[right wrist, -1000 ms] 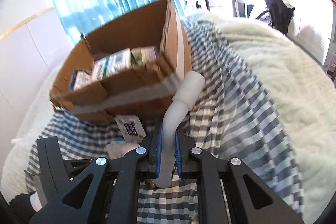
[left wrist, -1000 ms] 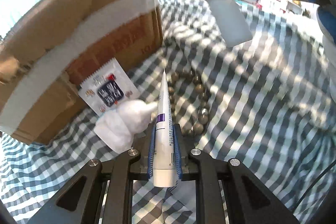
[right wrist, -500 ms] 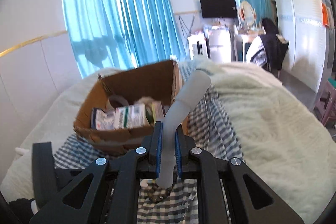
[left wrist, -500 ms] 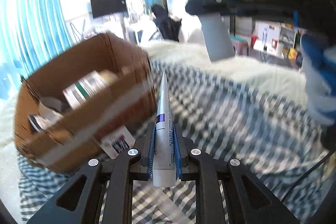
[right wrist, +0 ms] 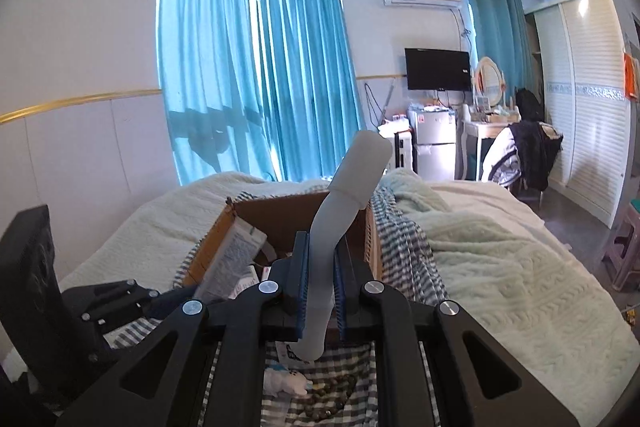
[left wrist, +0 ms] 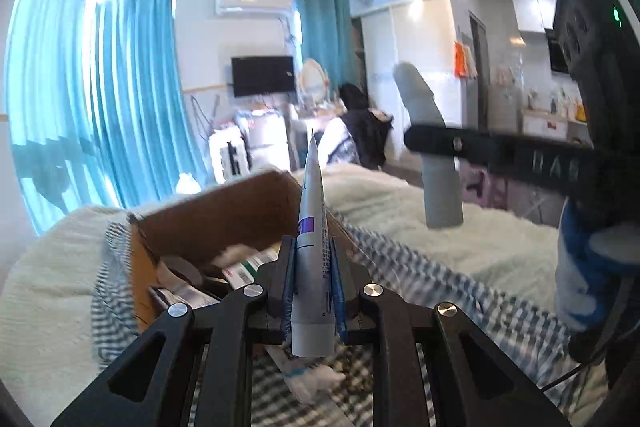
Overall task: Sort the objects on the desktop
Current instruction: 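Lift the white tube and white stick and carry them over the box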
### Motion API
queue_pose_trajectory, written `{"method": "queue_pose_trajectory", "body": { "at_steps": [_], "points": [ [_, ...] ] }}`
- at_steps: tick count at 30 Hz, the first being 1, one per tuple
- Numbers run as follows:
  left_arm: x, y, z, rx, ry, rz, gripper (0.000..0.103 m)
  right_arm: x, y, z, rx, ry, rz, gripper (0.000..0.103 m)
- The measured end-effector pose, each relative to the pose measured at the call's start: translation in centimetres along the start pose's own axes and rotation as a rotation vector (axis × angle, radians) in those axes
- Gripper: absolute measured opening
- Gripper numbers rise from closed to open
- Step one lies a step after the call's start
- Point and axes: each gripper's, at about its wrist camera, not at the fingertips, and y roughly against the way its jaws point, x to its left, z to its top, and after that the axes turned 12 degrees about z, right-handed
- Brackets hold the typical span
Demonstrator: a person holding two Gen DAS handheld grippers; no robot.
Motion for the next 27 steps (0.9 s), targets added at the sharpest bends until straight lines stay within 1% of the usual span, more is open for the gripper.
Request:
{"method": "queue_pose_trajectory", "body": {
  "at_steps": [4,10,14,23,27],
  "points": [
    [2.0,1.2,1.6,-0.047,0.044,0.049,0.016,0.7,-0.3,0.8,-0.017,0.018,0.013,0.011],
    [5.0,0.8,2.8,-0.065,0.094,0.109,0.016,1.1,-1.1,2.0,-0.039,0.028,0.045,0.011],
    [6.4,-0.2,3.6,-0.069,0.12,0.15,0.016,1.3,-2.2,2.7,-0.038,0.034,0.059,0.011],
    [8.8,-3.4,5.1,-0.055,0.14,0.19,0.016,1.3,-4.5,4.0,-0.031,0.059,0.08,0.011],
    [9.4,-5.1,5.2,-0.039,0.143,0.204,0.016,0.8,-6.4,4.8,-0.026,0.071,0.094,0.011]
  ]
}}
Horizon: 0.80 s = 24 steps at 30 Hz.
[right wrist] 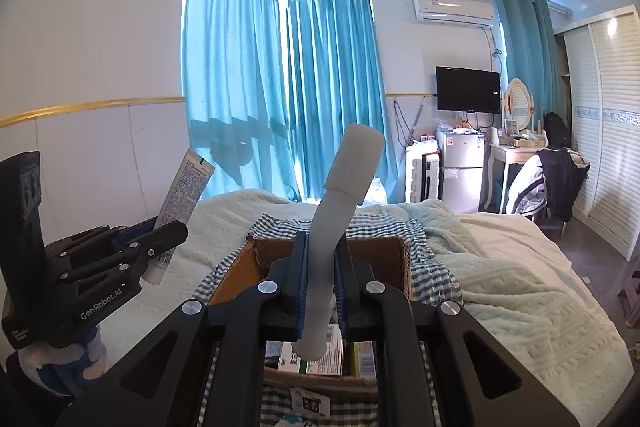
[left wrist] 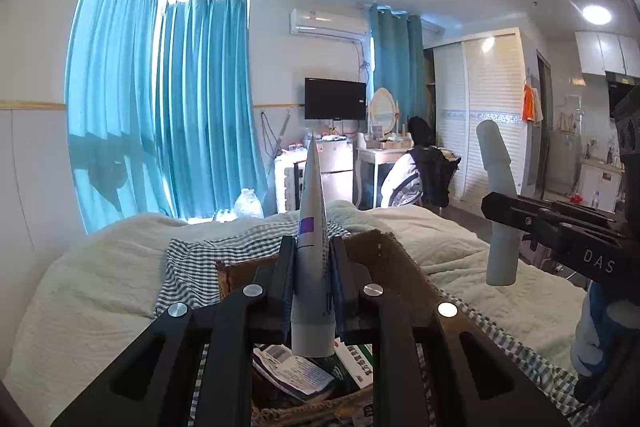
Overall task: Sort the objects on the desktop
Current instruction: 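Lift the white tube and white stick and carry them over the box, then open both tools to drop the tube and stick into the box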
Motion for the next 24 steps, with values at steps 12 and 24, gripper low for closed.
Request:
{"method": "queue_pose_trajectory", "body": {
  "at_steps": [12,24],
  "points": [
    [-0.8,-8.0,-1.5,0.081,-0.029,0.03,0.016,-3.5,-6.4,-0.4,0.058,0.009,0.031,0.011],
    [-0.5,-15.0,-6.5,0.253,-0.021,0.033,0.016,-8.0,-14.5,-4.8,0.203,-0.035,0.034,0.011]
  ]
}}
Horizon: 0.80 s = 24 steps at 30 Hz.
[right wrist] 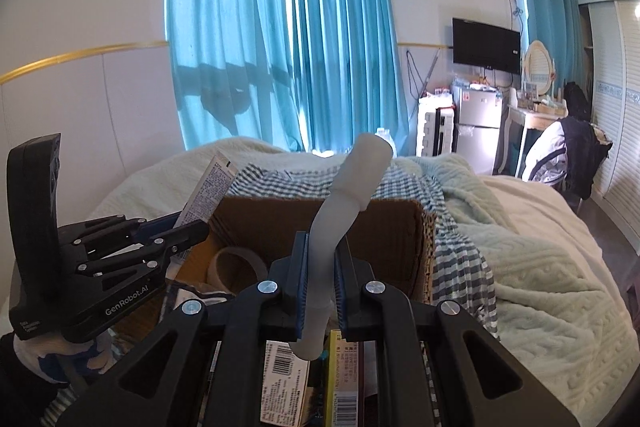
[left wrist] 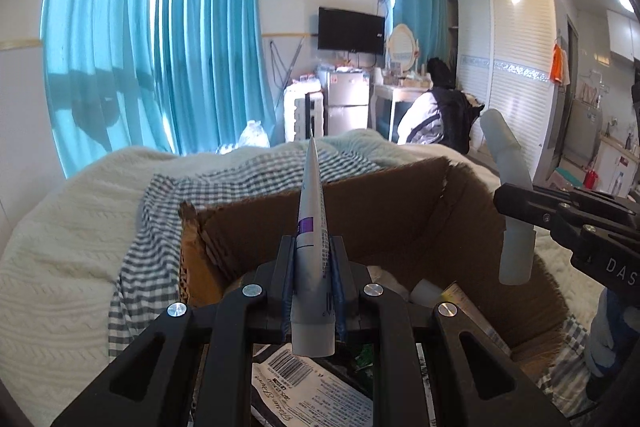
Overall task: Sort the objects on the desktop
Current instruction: 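Open both tools to drop the tube and stick into the box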
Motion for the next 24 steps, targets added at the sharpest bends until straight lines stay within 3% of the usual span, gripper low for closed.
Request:
{"method": "queue_pose_trajectory", "body": {
  "at_steps": [4,7,9,11,13,15,20,24],
  "points": [
    [-0.1,-1.4,-0.6,0.058,-0.014,-0.038,0.017,-1.0,-2.0,-1.0,0.037,-0.025,0.001,0.014],
    [0.1,-1.3,-0.6,0.052,0.001,-0.053,0.028,-1.2,-3.3,-1.8,0.076,-0.03,0.006,0.016],
    [0.2,-1.2,-0.8,0.054,0.018,-0.05,0.068,-1.1,-3.4,-1.9,0.072,-0.014,-0.015,0.017],
    [0.4,-0.7,-0.7,0.027,0.035,-0.033,0.071,-1.0,-3.2,-1.9,0.06,-0.014,-0.018,0.02],
    [0.4,-0.3,-0.8,0.018,0.04,-0.025,0.073,-1.1,-2.9,-2.0,0.045,-0.018,-0.028,0.04],
    [0.2,0.1,-0.8,0.013,0.037,-0.004,0.074,-1.2,-2.3,-2.0,0.02,-0.028,-0.036,0.049],
    [0.5,2.2,-0.3,-0.024,0.055,0.022,0.09,-0.8,-0.2,-1.8,-0.027,-0.046,-0.067,0.052],
    [1.3,4.6,0.5,-0.077,0.096,0.041,0.103,-0.1,2.1,-1.1,-0.091,-0.06,-0.07,0.066]
  ]
}}
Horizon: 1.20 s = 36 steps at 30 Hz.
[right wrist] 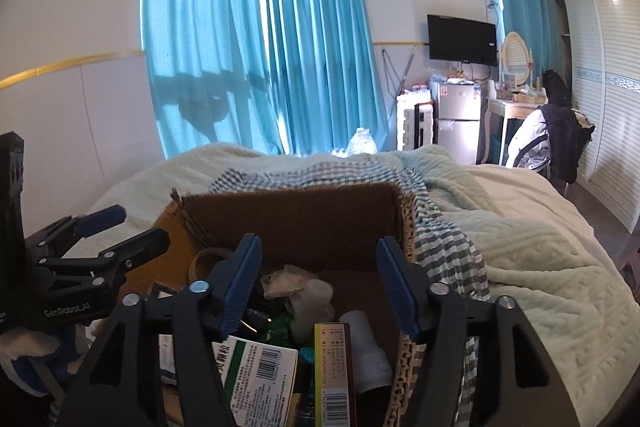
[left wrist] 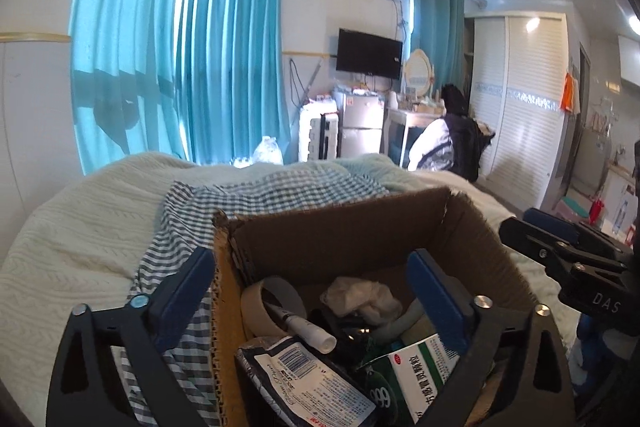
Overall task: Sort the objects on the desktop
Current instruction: 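Open both tools to drop the tube and stick into the box, then move both open tools back down to the items beside the box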
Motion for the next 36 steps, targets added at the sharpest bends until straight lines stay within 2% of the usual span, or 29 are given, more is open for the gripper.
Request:
{"method": "queue_pose_trajectory", "body": {
  "at_steps": [3,7,12,14,17,19,20,24,26,27,28,29,32,36],
  "points": [
    [0.5,1.8,0.8,-0.02,0.041,0.012,0.103,0.5,1.8,0.7,-0.043,-0.007,-0.003,0.074],
    [1.4,4.4,2.4,-0.032,0.111,-0.022,0.103,1.0,4.4,1.2,-0.103,-0.026,-0.001,0.089],
    [0.2,7.7,2.8,-0.085,0.079,0.014,0.103,1.9,7.4,1.5,-0.142,-0.037,-0.002,0.091],
    [-0.3,8.2,2.6,-0.074,0.071,0.007,0.103,2.4,8.2,1.4,-0.144,-0.027,0.001,0.091],
    [-0.3,9.0,2.0,-0.038,0.123,-0.039,0.103,3.1,9.7,0.4,-0.15,-0.01,0.011,0.091],
    [-0.2,9.3,1.4,-0.024,0.148,-0.034,0.103,3.3,10.2,-0.3,-0.137,-0.007,0.009,0.09],
    [-0.2,9.4,1.0,-0.017,0.154,-0.019,0.103,3.4,10.4,-0.7,-0.127,-0.009,0.011,0.088],
    [-0.2,9.4,-0.6,0.004,0.168,0.047,0.103,3.1,10.6,-2.9,-0.056,-0.042,0.024,0.064],
    [-0.4,9.3,-1.5,0.021,0.166,0.064,0.103,2.8,10.6,-4.3,-0.022,-0.058,0.023,0.058],
    [-0.6,9.3,-2.0,0.025,0.153,0.076,0.103,2.7,10.4,-5.0,0.001,-0.065,0.025,0.05],
    [-0.7,9.2,-2.4,0.027,0.138,0.09,0.103,2.6,10.1,-5.9,0.042,-0.079,0.031,0.038],
    [-0.9,9.2,-3.0,0.025,0.119,0.105,0.103,2.6,9.9,-6.8,0.07,-0.092,0.041,0.033],
    [-1.4,9.1,-4.6,0.037,0.08,0.133,0.103,2.7,9.3,-8.7,0.132,-0.108,0.054,0.031],
    [-1.1,8.8,-7.3,0.085,0.097,0.124,0.103,2.9,8.1,-11.4,0.218,-0.13,0.057,0.031]
  ]
}}
